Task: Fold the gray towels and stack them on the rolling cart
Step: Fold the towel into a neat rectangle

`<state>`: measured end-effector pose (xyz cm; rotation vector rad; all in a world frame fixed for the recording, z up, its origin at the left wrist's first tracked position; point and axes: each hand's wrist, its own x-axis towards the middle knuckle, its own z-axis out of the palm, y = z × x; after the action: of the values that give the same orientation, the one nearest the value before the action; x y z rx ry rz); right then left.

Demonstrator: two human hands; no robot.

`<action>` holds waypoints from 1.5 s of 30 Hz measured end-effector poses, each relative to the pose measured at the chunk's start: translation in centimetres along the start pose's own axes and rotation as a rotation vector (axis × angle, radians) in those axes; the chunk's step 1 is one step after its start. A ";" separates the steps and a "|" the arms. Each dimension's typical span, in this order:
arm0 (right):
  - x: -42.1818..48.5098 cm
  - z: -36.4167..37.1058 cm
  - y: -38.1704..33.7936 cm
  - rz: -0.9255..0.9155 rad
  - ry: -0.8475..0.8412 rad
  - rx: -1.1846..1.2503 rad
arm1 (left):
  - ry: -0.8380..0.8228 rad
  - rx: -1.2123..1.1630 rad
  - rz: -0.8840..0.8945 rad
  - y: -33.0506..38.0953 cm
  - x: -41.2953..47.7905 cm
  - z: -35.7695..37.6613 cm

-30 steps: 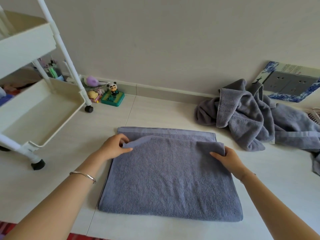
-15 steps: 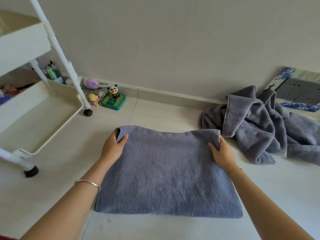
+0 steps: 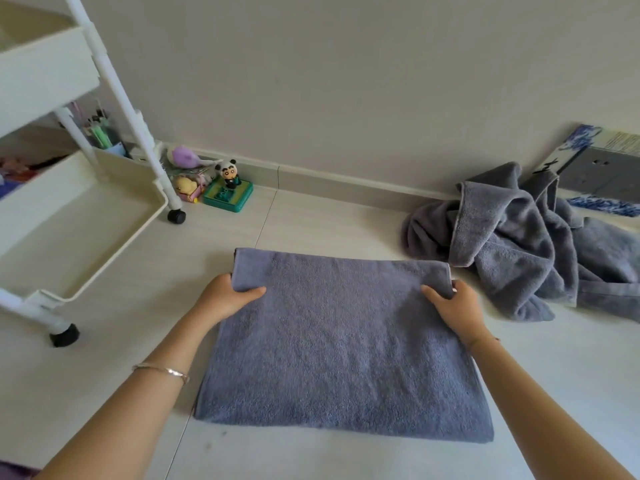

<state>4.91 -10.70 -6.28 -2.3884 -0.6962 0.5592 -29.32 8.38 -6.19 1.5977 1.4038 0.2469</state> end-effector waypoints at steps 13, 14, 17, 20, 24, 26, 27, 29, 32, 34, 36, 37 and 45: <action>-8.4 -1.6 4.8 0.028 0.109 -0.033 | -0.105 -0.082 0.014 -5.4 -6.3 -0.7; -8.8 -1.7 4.7 0.032 0.110 -0.014 | -0.075 -0.062 0.032 -5.4 -6.5 -0.6; -10.1 -2.0 4.9 0.089 0.111 0.026 | -0.045 -0.038 0.041 -5.4 -8.1 -0.7; -13.1 -2.7 6.2 0.161 0.056 0.007 | -0.153 0.029 0.003 -6.2 -10.2 -1.3; -17.2 -2.4 8.0 0.195 -0.015 -0.024 | -0.228 -0.005 -0.005 -7.7 -13.0 -0.7; -19.0 -2.2 8.8 0.158 0.017 0.041 | -0.154 -0.128 0.024 -7.8 -14.3 -0.3; -19.3 -2.1 8.9 0.149 0.043 0.108 | -0.102 -0.185 0.060 -7.7 -14.4 0.0; -20.1 -2.0 8.9 0.137 0.074 0.243 | -0.014 -0.218 0.171 -7.4 -14.6 0.2; -21.1 -1.9 9.0 0.107 0.099 0.315 | 0.007 -0.153 0.242 -7.7 -14.8 0.8; -21.5 -1.5 9.5 0.107 0.116 0.296 | 0.001 -0.100 0.236 -8.4 -14.8 1.1; -21.9 -1.0 10.2 0.094 0.150 0.252 | -0.018 -0.069 0.223 -8.9 -14.7 1.1; -22.0 -0.7 10.6 0.090 0.169 0.222 | -0.027 -0.048 0.209 -9.0 -14.8 1.1; -23.9 1.1 8.1 -0.064 0.444 0.000 | 0.319 0.568 0.418 -6.8 -17.4 2.7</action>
<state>-11.41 -30.00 -6.88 -2.3625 -0.5673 -0.0055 -37.44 -8.68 -5.32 2.4117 1.4400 0.3844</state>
